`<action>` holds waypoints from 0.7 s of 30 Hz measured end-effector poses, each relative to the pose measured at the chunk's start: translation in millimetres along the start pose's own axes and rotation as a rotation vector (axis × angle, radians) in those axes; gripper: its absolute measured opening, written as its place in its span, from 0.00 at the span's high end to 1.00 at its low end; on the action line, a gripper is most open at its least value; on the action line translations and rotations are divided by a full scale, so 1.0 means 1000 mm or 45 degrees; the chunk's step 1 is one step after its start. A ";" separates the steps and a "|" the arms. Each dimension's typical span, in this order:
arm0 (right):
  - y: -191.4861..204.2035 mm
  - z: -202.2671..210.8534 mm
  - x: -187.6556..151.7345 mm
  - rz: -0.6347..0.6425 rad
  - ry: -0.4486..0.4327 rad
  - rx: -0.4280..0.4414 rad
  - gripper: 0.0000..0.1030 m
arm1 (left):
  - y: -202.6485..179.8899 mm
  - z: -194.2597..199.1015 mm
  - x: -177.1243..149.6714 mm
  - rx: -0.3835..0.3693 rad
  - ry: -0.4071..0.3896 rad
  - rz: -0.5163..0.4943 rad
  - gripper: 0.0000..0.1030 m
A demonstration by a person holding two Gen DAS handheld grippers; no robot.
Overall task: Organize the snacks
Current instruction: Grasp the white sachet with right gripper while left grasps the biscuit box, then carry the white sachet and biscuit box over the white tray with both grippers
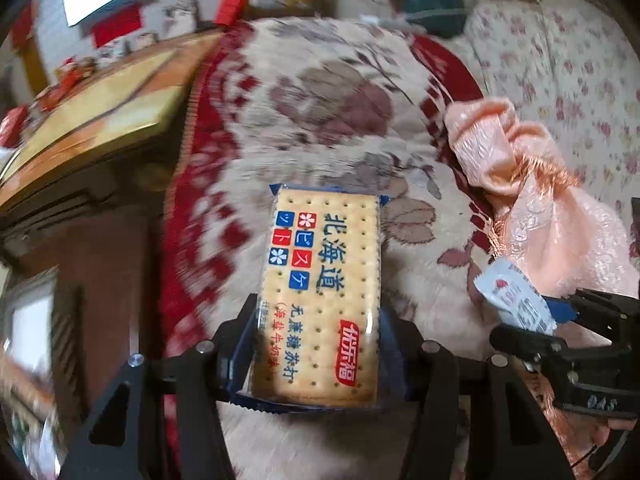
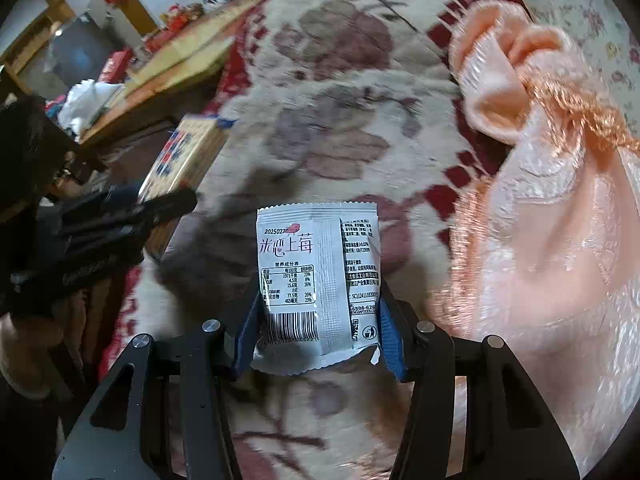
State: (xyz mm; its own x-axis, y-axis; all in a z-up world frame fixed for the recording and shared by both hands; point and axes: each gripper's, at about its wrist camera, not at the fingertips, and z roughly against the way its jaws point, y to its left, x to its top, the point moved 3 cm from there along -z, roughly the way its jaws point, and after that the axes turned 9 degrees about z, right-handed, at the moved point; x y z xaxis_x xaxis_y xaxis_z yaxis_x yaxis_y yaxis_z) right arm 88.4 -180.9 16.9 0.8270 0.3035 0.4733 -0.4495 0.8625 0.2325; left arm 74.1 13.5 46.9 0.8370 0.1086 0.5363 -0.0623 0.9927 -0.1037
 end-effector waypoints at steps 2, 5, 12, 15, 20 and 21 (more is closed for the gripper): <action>0.015 0.006 0.001 0.025 -0.021 0.015 0.51 | 0.010 0.018 -0.009 0.033 -0.036 0.028 0.44; 0.037 0.013 0.000 0.042 -0.041 0.057 0.51 | 0.028 0.040 -0.019 0.091 -0.101 0.064 0.44; 0.103 0.020 0.013 0.143 -0.062 0.114 0.51 | 0.077 0.092 -0.040 0.195 -0.202 0.144 0.44; 0.136 0.026 0.019 0.211 -0.084 0.139 0.51 | 0.097 0.109 -0.047 0.238 -0.233 0.172 0.44; 0.182 0.021 0.024 0.295 -0.087 0.179 0.51 | 0.127 0.126 -0.057 0.279 -0.249 0.236 0.44; 0.190 0.019 0.025 0.307 -0.085 0.185 0.51 | 0.133 0.128 -0.059 0.288 -0.252 0.250 0.44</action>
State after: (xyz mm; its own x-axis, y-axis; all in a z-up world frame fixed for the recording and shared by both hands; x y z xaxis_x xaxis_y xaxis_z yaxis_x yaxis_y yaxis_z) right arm 17.0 -17.6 89.3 0.6684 0.4610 0.5837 -0.6781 0.7003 0.2233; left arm -53.1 146.3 108.8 0.6769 0.2844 0.6789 -0.3485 0.9362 -0.0447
